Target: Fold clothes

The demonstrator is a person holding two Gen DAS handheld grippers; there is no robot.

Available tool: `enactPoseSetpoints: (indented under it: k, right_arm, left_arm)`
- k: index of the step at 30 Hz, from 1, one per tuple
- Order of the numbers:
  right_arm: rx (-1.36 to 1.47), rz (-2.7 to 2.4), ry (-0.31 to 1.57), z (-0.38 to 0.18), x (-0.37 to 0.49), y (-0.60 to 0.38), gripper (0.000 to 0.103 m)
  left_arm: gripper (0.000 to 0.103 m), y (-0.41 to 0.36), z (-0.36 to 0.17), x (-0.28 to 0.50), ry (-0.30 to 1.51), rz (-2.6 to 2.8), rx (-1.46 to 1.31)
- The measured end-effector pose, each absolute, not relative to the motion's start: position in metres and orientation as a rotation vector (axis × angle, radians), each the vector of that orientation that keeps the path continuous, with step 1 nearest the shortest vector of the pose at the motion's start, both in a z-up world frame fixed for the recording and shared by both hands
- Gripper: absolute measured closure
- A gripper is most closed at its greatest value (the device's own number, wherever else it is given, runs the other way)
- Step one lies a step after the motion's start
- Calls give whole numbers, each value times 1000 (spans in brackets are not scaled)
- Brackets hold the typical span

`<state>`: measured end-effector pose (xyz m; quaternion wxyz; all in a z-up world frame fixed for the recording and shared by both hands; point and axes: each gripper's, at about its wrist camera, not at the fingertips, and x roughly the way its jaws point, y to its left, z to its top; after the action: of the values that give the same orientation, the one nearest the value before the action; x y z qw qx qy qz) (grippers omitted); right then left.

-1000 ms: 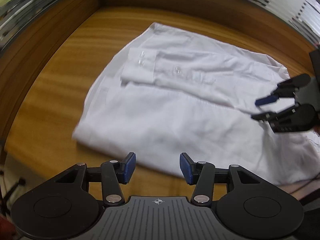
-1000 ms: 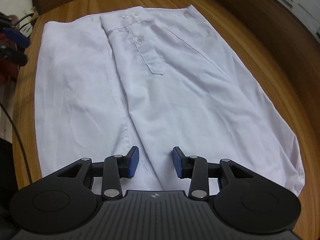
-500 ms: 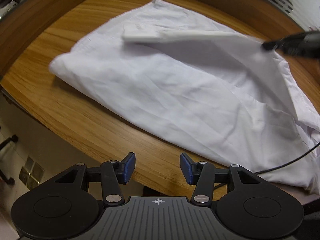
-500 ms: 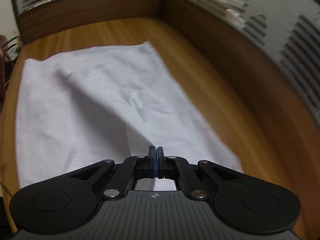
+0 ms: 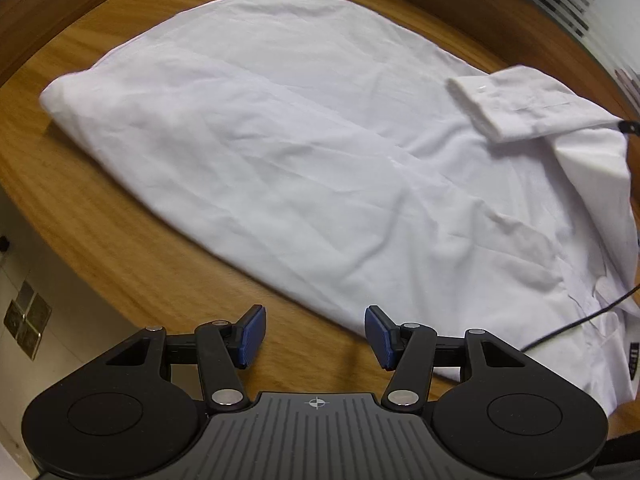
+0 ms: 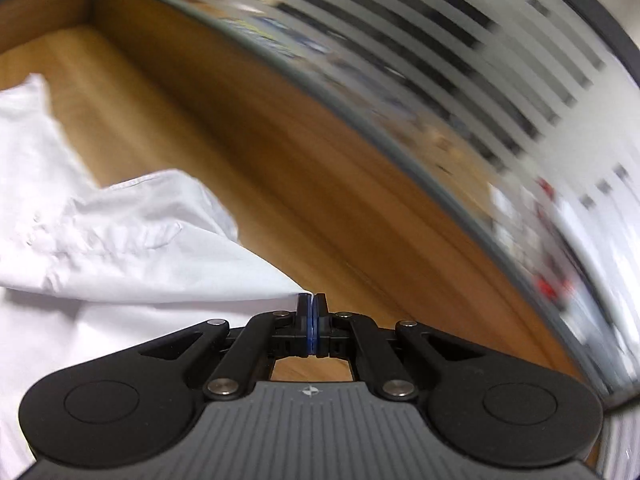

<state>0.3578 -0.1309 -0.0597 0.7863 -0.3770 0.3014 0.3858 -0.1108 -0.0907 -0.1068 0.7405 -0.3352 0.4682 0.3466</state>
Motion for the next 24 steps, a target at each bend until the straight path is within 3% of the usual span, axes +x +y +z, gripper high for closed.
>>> enactPoseSetpoints:
  k: [8,14,17,21,22,24]
  right_arm:
    - [-827,562,761,-78,436,-224,103]
    - [-893,519,809,-101,436,-250,98]
    - [-846,605,776,-90,416,-243,58]
    - [-759,857,775,-71,387,-223,42]
    - [-730,931,796,-69,382,-219,31]
    - [-689,1070,860,-70,372,-207,20]
  left_arm:
    - [44,-108,-106,-84,1050,668,-699]
    - [40,-118,-108,-73,1068,638,-678]
    - [39,-122,-111,-68,1083,641,-681]
    - [39,-126,-113,-61,1095,643,-662]
    - [39,-129,-114,-59,1098,645,-649]
    - [40,-132,-116,-56,1101,651,-630]
